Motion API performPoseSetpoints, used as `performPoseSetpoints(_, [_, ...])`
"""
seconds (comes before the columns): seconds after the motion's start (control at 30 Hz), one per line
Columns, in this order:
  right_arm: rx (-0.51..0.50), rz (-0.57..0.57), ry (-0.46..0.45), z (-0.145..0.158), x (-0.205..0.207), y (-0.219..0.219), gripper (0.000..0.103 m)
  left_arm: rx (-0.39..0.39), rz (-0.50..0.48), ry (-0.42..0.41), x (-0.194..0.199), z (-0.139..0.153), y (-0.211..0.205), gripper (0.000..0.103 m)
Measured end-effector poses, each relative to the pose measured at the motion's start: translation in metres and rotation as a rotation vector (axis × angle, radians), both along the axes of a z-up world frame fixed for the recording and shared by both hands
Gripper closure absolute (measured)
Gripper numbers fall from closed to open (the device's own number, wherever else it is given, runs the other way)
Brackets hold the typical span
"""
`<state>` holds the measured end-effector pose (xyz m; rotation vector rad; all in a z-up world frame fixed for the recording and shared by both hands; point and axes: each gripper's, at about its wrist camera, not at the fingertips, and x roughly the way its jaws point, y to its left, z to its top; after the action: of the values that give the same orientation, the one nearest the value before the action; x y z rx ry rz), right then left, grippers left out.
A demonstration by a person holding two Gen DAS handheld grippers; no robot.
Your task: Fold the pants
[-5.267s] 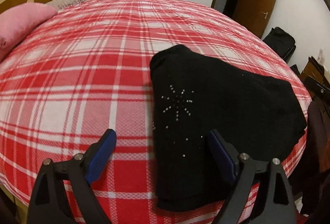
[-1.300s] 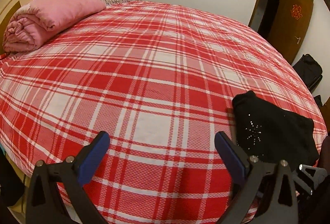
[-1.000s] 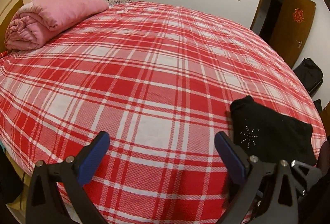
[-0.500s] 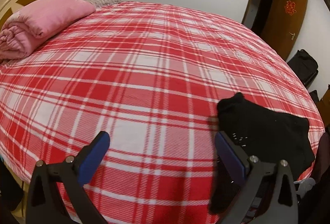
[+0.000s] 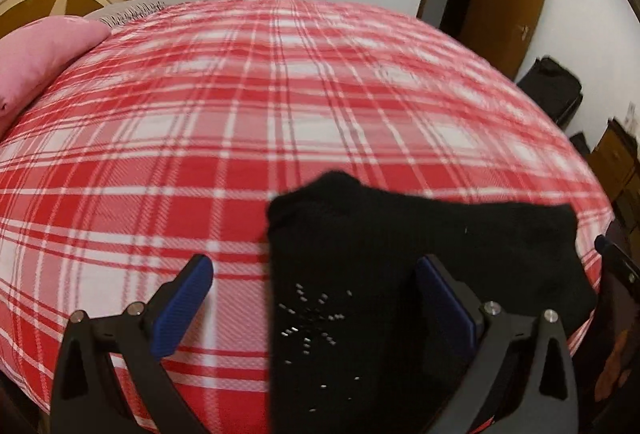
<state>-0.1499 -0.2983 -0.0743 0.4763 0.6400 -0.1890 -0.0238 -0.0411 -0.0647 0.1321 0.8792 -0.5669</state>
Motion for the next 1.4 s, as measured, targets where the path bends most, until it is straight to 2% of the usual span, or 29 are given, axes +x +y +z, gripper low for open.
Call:
performPoseSetpoints(0.1, [0.061,0.007,0.037,-0.019,0.004,-0.004,0.022,0.001,0.014,0.032,-0.001,-0.008,-0.001,0.0])
performPoseSetpoints(0.17, [0.104,0.024,0.064,-0.035,0.006,0.002,0.022,-0.03,0.042,0.077,0.0,-0.012,0.003,0.0])
performPoseSetpoints(0.23, [0.044,0.016,0.058,-0.037,0.005,0.01,0.022,-0.031,0.058,0.08,-0.002,-0.013,0.004,0.0])
performPoseSetpoints(0.3, [-0.003,0.023,0.08,-0.038,0.008,0.017,0.021,0.005,0.06,0.068,-0.003,-0.014,-0.002,0.0])
performPoseSetpoints(0.4, [0.003,0.021,0.083,-0.038,0.007,0.018,0.023,0.012,0.091,0.068,-0.006,-0.014,-0.005,0.0])
performPoseSetpoints(0.47, [-0.008,0.014,0.097,-0.038,0.009,0.019,0.034,0.014,0.099,0.071,-0.007,-0.014,-0.004,0.0])
performPoseSetpoints(0.53, [-0.014,0.02,0.101,-0.035,0.009,0.019,0.051,0.017,0.099,0.08,-0.007,-0.015,-0.004,0.0])
performPoseSetpoints(0.6, [0.001,0.034,0.098,-0.034,0.009,0.019,0.059,0.024,0.103,0.087,-0.008,-0.015,-0.005,0.0])
performPoseSetpoints(0.7, [-0.014,0.029,0.101,-0.032,0.01,0.022,0.06,0.039,0.101,0.076,-0.01,-0.015,-0.007,0.001])
performPoseSetpoints(0.73, [-0.015,0.026,0.102,-0.032,0.009,0.023,0.06,0.035,0.097,0.078,-0.011,-0.015,-0.007,0.003])
performPoseSetpoints(0.8, [-0.03,0.025,0.107,-0.03,0.009,0.026,0.061,0.018,0.083,0.09,-0.012,-0.013,-0.007,0.015])
performPoseSetpoints(0.87, [-0.071,0.031,0.113,-0.027,0.01,0.031,0.063,0.008,0.06,0.093,-0.015,-0.01,-0.01,0.026])
performPoseSetpoints(0.93, [-0.123,0.039,0.119,-0.023,0.011,0.038,0.066,0.017,0.052,0.077,-0.018,-0.008,-0.014,0.033])
performPoseSetpoints(0.97, [-0.14,0.043,0.12,-0.022,0.012,0.04,0.066,0.016,0.047,0.068,-0.02,-0.007,-0.015,0.043])
performPoseSetpoints(1.0, [-0.163,0.046,0.121,-0.02,0.012,0.043,0.067,0.006,0.037,0.059,-0.022,-0.006,-0.016,0.057])
performPoseSetpoints(1.07, [-0.183,0.045,0.117,-0.017,0.012,0.046,0.069,-0.01,0.02,0.052,-0.025,-0.004,-0.018,0.067])
performPoseSetpoints(1.2, [-0.196,0.045,0.098,-0.008,0.011,0.048,0.07,-0.015,0.031,0.047,-0.025,0.0,-0.016,0.076])
performPoseSetpoints(1.4, [-0.274,0.061,0.069,0.01,0.011,0.063,0.071,-0.028,0.036,0.05,-0.026,0.006,-0.013,0.077])
